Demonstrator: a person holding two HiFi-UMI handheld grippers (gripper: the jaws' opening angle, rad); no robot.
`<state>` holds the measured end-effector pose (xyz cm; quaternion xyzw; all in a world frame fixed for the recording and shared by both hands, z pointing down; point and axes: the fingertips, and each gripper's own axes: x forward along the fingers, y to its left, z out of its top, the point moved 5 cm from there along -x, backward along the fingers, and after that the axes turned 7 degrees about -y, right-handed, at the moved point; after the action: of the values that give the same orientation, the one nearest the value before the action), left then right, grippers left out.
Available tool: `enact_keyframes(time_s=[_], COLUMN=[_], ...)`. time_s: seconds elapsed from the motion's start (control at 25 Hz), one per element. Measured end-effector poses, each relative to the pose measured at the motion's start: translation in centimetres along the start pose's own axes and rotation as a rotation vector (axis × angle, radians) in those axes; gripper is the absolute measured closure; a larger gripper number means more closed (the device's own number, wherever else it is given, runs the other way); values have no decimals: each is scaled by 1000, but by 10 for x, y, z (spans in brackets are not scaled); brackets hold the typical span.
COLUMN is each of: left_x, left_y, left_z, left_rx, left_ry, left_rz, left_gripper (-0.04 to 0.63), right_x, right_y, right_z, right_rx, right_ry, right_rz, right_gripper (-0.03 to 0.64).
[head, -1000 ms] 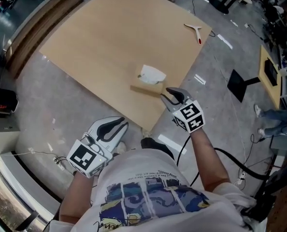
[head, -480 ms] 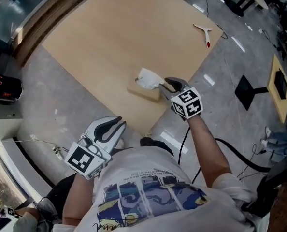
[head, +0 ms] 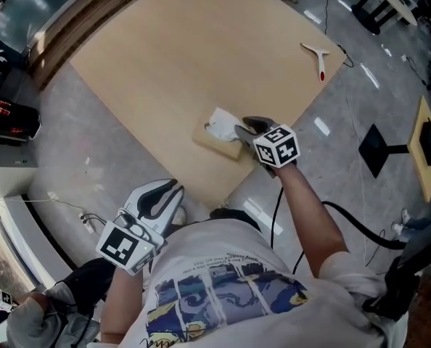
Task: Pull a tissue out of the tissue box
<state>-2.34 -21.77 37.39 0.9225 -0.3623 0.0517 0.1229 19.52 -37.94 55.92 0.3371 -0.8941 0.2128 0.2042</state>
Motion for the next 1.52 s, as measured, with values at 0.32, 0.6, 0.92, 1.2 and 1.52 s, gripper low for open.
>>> enact_keyframes(time_s=[0.32,0.6,0.92,1.2,1.52], left_x=[-3,-6,-7,-8,-13], left_y=[3,5,7,6,10], left_z=[-1,-4,-2,0,2], left_rx=[-13,-16,-8,0,5], left_ry=[6,7,7,5,2], left_rz=[37,38,11,-15,-47], left_gripper=[534,534,534,534,534], right_x=[18,14,9,2,-8], right_y=[6,10,14,22,38], right_z=[-2,-3,-6,-2,12], right_rx=[26,47,44,26,-17], right_ry=[37,24,28,7,-26], right_rz=[95,105,87,87,65], right_gripper=[492,497,578,614,614])
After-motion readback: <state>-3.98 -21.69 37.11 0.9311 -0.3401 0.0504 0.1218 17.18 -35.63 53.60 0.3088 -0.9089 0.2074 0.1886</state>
